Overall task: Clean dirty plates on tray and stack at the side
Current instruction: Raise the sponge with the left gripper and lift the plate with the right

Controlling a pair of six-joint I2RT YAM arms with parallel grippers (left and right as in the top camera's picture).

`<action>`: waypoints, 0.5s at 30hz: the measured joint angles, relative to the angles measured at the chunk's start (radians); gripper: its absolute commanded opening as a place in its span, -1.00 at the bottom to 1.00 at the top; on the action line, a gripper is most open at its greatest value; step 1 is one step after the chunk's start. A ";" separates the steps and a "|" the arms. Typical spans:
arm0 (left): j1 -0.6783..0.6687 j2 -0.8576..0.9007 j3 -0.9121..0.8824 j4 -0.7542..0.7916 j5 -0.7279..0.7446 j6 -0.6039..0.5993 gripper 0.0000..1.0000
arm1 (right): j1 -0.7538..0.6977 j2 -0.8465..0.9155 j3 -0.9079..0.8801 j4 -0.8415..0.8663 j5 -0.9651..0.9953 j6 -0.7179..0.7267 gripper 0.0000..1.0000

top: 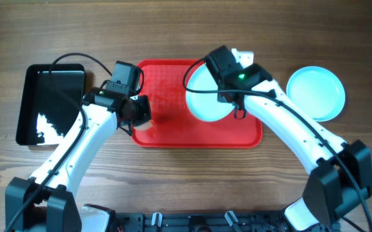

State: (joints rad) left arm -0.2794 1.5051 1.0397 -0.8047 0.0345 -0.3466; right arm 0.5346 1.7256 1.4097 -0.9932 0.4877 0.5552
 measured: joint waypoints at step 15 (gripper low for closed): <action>0.000 0.000 -0.024 0.040 0.040 0.000 -0.92 | 0.043 -0.002 0.058 -0.068 0.526 -0.233 -0.91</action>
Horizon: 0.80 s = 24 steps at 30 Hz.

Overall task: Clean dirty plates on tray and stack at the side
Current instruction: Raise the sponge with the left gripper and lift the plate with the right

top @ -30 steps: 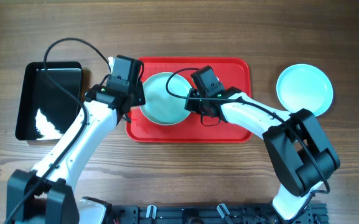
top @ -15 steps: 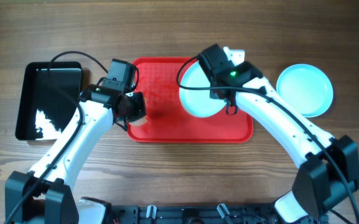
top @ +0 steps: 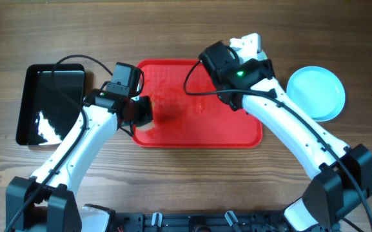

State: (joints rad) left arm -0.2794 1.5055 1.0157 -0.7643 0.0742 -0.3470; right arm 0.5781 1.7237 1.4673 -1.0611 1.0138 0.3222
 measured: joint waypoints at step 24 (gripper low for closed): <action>0.000 0.003 -0.029 0.024 0.011 0.000 -0.92 | 0.280 0.000 0.004 0.786 0.465 -0.906 -0.91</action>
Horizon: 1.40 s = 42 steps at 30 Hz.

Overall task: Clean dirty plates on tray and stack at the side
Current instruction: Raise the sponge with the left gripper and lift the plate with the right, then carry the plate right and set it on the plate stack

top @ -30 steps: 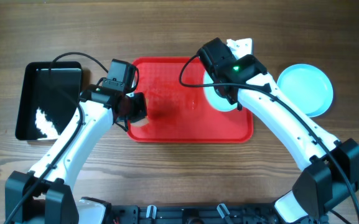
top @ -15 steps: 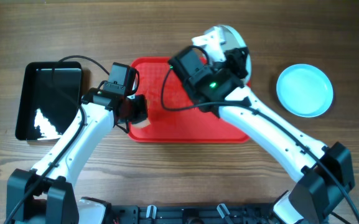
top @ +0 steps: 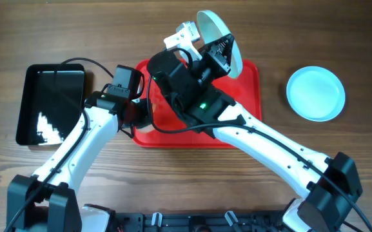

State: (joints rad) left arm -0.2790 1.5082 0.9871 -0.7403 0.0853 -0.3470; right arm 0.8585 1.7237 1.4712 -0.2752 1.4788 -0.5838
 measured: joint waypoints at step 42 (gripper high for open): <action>0.000 0.000 -0.001 -0.026 0.003 0.000 -0.92 | -0.526 -0.332 -0.128 -0.589 -1.056 1.107 -0.91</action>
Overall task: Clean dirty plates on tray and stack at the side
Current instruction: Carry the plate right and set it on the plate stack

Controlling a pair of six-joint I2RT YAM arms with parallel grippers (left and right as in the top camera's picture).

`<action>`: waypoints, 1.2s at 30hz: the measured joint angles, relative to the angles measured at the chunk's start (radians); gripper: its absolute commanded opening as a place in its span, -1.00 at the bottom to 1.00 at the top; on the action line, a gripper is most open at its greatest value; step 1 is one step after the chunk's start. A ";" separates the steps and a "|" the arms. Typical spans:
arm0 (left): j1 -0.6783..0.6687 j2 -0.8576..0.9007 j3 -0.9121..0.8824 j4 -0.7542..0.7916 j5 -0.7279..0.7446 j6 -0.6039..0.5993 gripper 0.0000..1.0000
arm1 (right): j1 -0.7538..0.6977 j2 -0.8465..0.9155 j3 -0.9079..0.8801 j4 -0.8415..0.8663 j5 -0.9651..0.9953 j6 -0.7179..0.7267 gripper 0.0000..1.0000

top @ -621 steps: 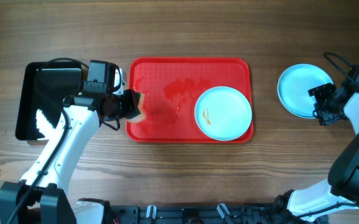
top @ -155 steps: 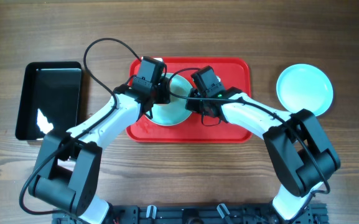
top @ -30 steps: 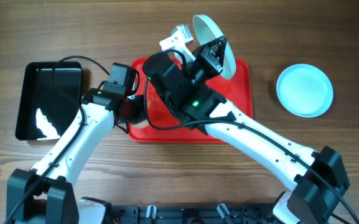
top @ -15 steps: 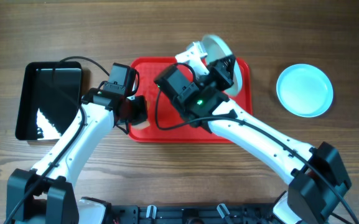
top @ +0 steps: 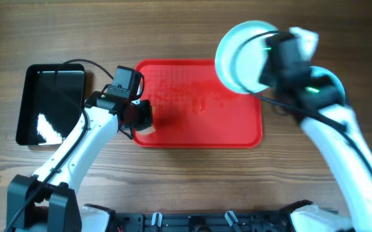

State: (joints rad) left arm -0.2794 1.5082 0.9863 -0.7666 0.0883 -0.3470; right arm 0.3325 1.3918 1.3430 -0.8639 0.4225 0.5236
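My right gripper (top: 271,57) is shut on the rim of a pale blue plate (top: 240,48). It holds the plate raised and tilted over the far right corner of the red tray (top: 237,132). Dark specks (top: 189,103) lie scattered on the tray's middle. A second pale blue plate (top: 332,90) rests on the table to the right, partly hidden by the right arm. My left gripper (top: 142,121) sits at the tray's left rim. Its fingers are hidden under the wrist, so their state does not show.
A black rectangular tray (top: 50,103) lies on the wooden table at the far left, beside the left arm. A black cable loops from the left wrist over its near corner.
The right arm has swung from across the tray's middle to the right. The plate it holds is now over the tray's far right corner, no longer the far middle. The left arm is unchanged.
The plate first lay on the right part of the tray with my right gripper at its far rim. Then it was off the tray floor and hidden by the arm. Later it was held on edge over the tray's far middle, and now at the right.
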 measured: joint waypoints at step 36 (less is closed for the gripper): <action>0.000 0.000 0.000 0.004 0.019 0.000 -0.92 | -0.828 0.172 -0.260 0.219 -0.381 0.067 -0.91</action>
State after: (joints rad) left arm -0.2794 1.5082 0.9863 -0.7624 0.1070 -0.3470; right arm -0.4953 1.5639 1.0832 -0.6449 0.0414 0.5907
